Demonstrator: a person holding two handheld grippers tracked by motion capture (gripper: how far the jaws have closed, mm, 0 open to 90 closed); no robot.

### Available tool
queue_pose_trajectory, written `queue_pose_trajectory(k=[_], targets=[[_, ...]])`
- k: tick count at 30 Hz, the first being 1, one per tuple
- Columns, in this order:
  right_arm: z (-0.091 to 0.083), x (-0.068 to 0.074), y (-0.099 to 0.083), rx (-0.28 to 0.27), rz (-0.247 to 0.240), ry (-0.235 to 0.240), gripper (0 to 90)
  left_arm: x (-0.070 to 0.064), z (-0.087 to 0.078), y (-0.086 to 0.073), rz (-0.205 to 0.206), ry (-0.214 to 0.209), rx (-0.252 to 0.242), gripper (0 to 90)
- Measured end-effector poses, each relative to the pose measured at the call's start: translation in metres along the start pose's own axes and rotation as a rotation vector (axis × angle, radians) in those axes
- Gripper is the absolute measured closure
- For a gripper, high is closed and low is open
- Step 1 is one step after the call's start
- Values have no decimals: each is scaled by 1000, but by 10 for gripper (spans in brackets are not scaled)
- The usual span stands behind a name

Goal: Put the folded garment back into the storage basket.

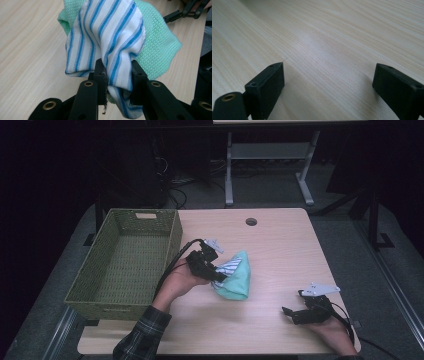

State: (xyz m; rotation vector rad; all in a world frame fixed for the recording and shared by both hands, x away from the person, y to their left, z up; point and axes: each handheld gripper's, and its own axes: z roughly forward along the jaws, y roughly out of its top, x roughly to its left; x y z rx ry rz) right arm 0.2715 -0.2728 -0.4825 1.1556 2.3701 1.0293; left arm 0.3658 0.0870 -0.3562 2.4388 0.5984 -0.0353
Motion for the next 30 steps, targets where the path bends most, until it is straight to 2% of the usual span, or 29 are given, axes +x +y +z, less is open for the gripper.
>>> queue_pose_trajectory(k=[5, 13, 20, 24, 25, 30], targets=[[0, 0, 0, -1, 1, 0, 96, 2, -20, -3, -4, -3, -34, 720], [0, 0, 0, 0, 2, -2, 92, 8, -49, -9, -7, 16, -62, 720], [0, 0, 0, 0, 2, -3, 92, 10, -69, -16, -17, 46, -86, 720], [0, 0, 0, 0, 2, -2, 92, 13, -81, -21, -20, 73, -83, 720], [0, 0, 0, 0, 2, -3, 92, 14, -84, -23, -34, 76, -93, 720], [0, 0, 0, 0, 2, -2, 92, 20, -93, -30, -50, 92, -101, 720]])
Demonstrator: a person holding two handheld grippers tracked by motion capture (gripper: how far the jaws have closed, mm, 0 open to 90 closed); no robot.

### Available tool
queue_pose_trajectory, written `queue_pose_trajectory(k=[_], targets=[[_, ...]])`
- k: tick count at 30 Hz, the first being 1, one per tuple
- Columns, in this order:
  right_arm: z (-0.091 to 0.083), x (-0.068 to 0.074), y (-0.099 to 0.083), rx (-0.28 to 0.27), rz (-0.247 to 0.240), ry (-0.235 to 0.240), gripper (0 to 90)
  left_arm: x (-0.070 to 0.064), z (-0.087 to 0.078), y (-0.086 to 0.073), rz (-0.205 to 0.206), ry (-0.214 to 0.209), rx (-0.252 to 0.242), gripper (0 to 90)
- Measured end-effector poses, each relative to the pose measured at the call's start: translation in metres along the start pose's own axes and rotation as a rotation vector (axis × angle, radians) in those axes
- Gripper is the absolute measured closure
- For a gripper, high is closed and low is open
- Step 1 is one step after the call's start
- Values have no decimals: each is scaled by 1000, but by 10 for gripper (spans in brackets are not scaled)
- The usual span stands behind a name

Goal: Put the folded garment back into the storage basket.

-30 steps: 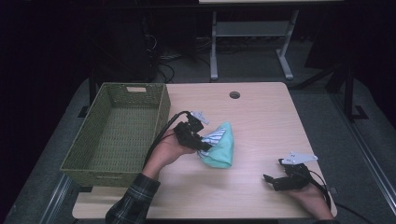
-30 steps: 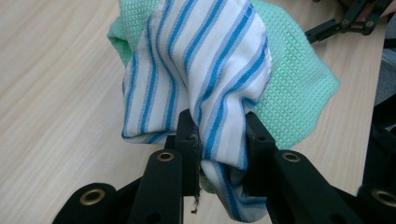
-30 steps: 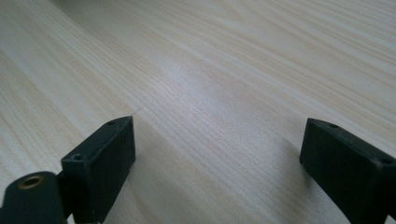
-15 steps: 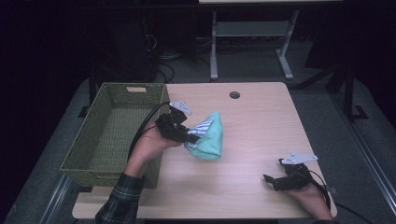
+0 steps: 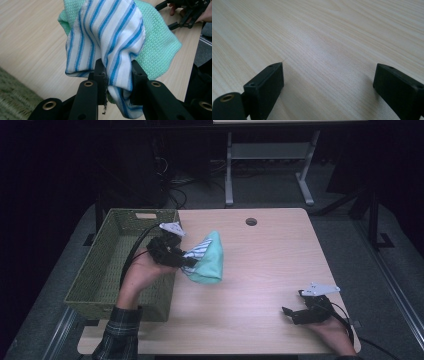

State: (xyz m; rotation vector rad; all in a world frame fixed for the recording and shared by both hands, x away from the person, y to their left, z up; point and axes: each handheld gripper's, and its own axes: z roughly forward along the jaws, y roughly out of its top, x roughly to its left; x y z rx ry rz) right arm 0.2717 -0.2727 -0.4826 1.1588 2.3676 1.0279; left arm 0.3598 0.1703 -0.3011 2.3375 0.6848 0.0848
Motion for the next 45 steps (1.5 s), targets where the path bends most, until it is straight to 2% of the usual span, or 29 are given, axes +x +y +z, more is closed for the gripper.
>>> queue_pose_trajectory(k=[17, 21, 32, 39, 45], targets=[[0, 0, 0, 0, 0, 0, 92, 14, -34, -18, -41, 63, -17, 719], [0, 0, 0, 0, 0, 0, 92, 17, -45, -23, -58, 96, -27, 719], [0, 0, 0, 0, 0, 0, 92, 31, -71, -43, -133, 190, -49, 719], [0, 0, 0, 0, 0, 0, 92, 40, -84, -56, -179, 222, -73, 718], [0, 0, 0, 0, 0, 0, 92, 52, -93, -72, -240, 274, -79, 718]])
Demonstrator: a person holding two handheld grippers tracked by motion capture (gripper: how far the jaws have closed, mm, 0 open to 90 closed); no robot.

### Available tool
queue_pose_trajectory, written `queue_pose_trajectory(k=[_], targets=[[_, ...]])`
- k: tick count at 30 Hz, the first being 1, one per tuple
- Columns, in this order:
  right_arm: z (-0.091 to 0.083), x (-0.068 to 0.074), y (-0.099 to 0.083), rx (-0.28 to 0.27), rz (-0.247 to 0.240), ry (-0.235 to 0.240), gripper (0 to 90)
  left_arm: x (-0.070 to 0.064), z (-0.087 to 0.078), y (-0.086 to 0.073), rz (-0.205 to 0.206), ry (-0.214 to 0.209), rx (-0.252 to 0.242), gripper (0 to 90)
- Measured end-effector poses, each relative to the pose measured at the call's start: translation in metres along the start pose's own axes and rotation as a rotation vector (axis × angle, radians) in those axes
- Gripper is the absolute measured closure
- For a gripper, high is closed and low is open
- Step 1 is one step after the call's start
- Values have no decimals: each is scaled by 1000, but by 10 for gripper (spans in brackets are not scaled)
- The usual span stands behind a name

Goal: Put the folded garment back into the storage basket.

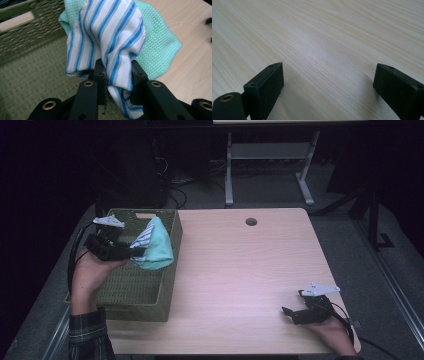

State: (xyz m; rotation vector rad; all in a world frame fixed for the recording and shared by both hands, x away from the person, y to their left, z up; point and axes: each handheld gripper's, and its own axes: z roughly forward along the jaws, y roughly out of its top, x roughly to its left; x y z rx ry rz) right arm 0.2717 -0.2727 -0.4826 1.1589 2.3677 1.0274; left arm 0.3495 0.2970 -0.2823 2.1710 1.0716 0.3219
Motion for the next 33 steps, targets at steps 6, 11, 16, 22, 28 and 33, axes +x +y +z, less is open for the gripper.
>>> queue_pose_trajectory(k=[6, 11, 16, 22, 28, 33], targets=[[0, 0, 0, 0, 0, 0, 92, 16, -3, -12, -42, 36, 8, 718], [0, 0, 0, 0, 2, 1, 92, 27, -1, -21, -85, 72, 16, 718], [0, 0, 0, 0, 1, 0, 92, 35, 9, -27, -107, 84, 46, 718], [0, 0, 0, 0, 1, 0, 92, 45, 24, -37, -133, 85, 84, 718], [0, 0, 0, 0, 2, 1, 92, 52, 35, -43, -149, 75, 107, 718], [0, 0, 0, 0, 0, 0, 92, 55, 41, -47, -156, 71, 121, 718]])
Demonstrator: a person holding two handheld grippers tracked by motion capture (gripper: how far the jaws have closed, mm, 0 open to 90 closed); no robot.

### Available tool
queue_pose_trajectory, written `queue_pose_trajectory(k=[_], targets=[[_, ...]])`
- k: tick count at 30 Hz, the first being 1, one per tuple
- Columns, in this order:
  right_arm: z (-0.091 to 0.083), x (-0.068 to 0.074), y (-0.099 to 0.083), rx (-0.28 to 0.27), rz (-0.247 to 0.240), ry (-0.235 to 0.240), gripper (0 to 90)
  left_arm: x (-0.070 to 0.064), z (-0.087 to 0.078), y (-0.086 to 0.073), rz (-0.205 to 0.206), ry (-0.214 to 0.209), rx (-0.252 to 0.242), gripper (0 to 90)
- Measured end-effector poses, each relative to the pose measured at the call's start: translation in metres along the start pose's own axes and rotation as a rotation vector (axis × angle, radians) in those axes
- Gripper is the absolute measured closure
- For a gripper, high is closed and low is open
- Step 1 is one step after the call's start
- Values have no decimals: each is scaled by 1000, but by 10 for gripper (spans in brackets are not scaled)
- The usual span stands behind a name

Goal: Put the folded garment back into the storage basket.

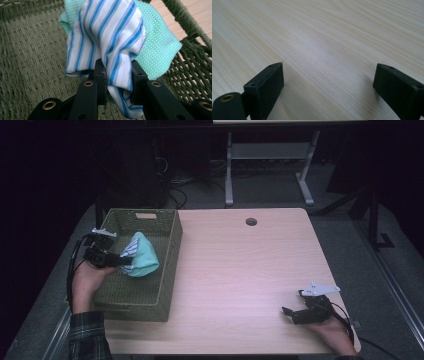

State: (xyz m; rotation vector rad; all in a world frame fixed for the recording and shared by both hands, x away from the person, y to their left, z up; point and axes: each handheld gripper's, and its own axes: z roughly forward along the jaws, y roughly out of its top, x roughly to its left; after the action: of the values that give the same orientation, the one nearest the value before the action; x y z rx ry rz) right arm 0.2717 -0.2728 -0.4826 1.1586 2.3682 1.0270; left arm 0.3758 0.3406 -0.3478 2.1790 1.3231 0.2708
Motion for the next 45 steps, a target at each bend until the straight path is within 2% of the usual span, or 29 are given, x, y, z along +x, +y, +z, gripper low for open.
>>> queue_pose_trajectory(k=[6, 18, 31, 33, 45], targets=[[0, 0, 0, 0, 0, 0, 92, 3, 6, -2, -12, 0, 7, 718], [0, 0, 0, 0, 0, 0, 92, 8, 23, -6, -6, 8, 47, 718], [0, 0, 0, 0, 0, 0, 92, 15, 40, -13, -19, -6, 81, 717], [0, 0, 0, 0, 0, 0, 92, 16, 43, -13, -10, -8, 102, 716], [0, 0, 0, 0, 0, 0, 92, 18, 55, -18, 3, 2, 147, 699]])
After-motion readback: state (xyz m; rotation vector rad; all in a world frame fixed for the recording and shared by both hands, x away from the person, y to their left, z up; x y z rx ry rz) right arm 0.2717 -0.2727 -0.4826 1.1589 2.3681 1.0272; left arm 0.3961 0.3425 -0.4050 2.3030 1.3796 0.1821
